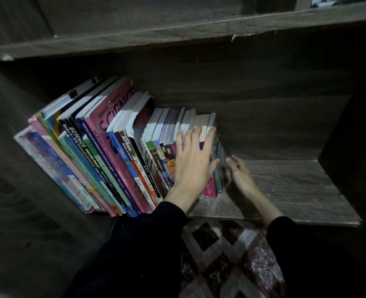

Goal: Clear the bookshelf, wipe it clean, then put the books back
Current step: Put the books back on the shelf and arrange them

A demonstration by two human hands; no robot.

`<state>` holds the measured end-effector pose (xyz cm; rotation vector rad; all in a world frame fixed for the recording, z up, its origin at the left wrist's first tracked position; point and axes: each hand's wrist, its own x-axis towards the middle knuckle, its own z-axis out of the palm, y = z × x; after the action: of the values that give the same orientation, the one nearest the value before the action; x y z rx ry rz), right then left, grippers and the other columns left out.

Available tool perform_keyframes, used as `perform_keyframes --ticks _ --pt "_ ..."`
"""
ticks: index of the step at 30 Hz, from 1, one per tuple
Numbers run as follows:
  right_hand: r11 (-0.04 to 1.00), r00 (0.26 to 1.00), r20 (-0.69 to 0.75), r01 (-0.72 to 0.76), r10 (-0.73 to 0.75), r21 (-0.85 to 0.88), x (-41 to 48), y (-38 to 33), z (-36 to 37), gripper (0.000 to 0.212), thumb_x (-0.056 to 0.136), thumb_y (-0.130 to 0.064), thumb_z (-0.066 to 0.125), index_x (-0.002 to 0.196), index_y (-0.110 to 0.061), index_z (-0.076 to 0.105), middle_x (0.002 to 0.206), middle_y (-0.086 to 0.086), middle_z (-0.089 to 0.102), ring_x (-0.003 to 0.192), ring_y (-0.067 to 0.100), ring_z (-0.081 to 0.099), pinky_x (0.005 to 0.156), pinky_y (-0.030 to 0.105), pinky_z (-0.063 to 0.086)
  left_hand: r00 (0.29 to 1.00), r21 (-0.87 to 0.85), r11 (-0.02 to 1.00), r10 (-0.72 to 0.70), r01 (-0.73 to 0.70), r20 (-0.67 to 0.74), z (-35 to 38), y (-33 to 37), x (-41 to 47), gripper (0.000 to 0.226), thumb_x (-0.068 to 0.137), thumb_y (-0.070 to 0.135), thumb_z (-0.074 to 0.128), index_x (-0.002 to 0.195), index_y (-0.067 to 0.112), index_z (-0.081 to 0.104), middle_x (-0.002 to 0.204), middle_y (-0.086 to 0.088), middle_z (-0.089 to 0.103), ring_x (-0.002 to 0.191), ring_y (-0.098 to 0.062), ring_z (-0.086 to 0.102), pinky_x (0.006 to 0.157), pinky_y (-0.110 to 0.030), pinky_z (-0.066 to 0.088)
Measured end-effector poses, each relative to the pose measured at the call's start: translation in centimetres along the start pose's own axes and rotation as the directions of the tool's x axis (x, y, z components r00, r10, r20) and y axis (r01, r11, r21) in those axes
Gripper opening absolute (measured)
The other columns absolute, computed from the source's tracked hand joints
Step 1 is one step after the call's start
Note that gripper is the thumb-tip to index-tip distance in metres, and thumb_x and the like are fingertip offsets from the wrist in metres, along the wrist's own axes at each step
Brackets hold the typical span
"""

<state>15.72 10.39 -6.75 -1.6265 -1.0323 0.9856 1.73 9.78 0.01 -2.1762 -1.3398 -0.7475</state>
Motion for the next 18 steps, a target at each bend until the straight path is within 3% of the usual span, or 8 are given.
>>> perform_keyframes --ticks 3,6,12,16,18 --pt "0.999 0.999 -0.028 0.023 -0.023 -0.031 -0.4 -0.4 -0.8 0.052 0.101 -0.039 0.039 0.147 -0.015 0.033 0.148 0.010 0.040 0.136 0.025 0.036 0.107 0.032 0.027 0.999 -0.073 0.997 0.022 -0.025 -0.040 -0.7 -0.1 -0.3 0.069 0.078 0.036 0.074 0.137 0.012 0.047 0.133 -0.017 0.052 0.133 -0.033 0.040 0.116 -0.050 0.013" --pt "0.999 0.996 -0.072 0.045 -0.045 -0.005 -0.8 -1.1 -1.1 0.050 0.101 -0.036 0.042 0.145 -0.013 0.037 0.147 0.011 0.042 0.133 0.024 0.040 0.103 0.029 0.029 0.999 -0.141 0.990 0.013 -0.020 -0.051 -1.5 -0.4 -0.8 0.063 0.083 0.031 0.069 0.138 0.011 0.046 0.140 -0.017 0.046 0.139 -0.032 0.029 0.116 -0.049 0.004" --pt "0.972 0.955 -0.182 0.227 -0.233 -0.053 -2.4 -2.7 -0.4 0.036 0.098 -0.023 0.051 0.133 -0.020 0.051 0.131 0.005 0.054 0.107 0.015 0.055 0.087 0.018 0.042 0.997 -0.320 0.947 -0.040 0.018 -0.063 -2.6 -1.2 -2.9 0.052 0.089 0.019 0.060 0.139 0.011 0.044 0.150 -0.017 0.034 0.145 -0.027 0.012 0.121 -0.036 -0.004" --pt "0.915 0.886 -0.232 0.377 -0.402 -0.146 -4.3 -4.8 1.1 0.037 0.095 -0.016 0.055 0.131 -0.023 0.053 0.133 0.007 0.051 0.125 0.021 0.044 0.104 0.034 0.035 0.994 -0.401 0.914 -0.095 0.065 -0.057 -3.2 -1.6 -4.7 0.045 0.089 0.015 0.059 0.134 0.012 0.052 0.146 -0.015 0.040 0.141 -0.026 0.020 0.115 -0.039 0.017" --pt "0.884 0.846 -0.262 0.429 -0.465 -0.185 -5.3 -5.7 1.8 0.039 0.094 -0.015 0.054 0.132 -0.022 0.051 0.134 0.005 0.050 0.127 0.020 0.041 0.105 0.034 0.031 0.988 -0.439 0.894 -0.135 0.088 -0.078 -3.7 -2.1 -5.6 0.038 0.089 0.011 0.058 0.127 0.010 0.058 0.138 -0.014 0.047 0.135 -0.026 0.028 0.113 -0.036 0.025"
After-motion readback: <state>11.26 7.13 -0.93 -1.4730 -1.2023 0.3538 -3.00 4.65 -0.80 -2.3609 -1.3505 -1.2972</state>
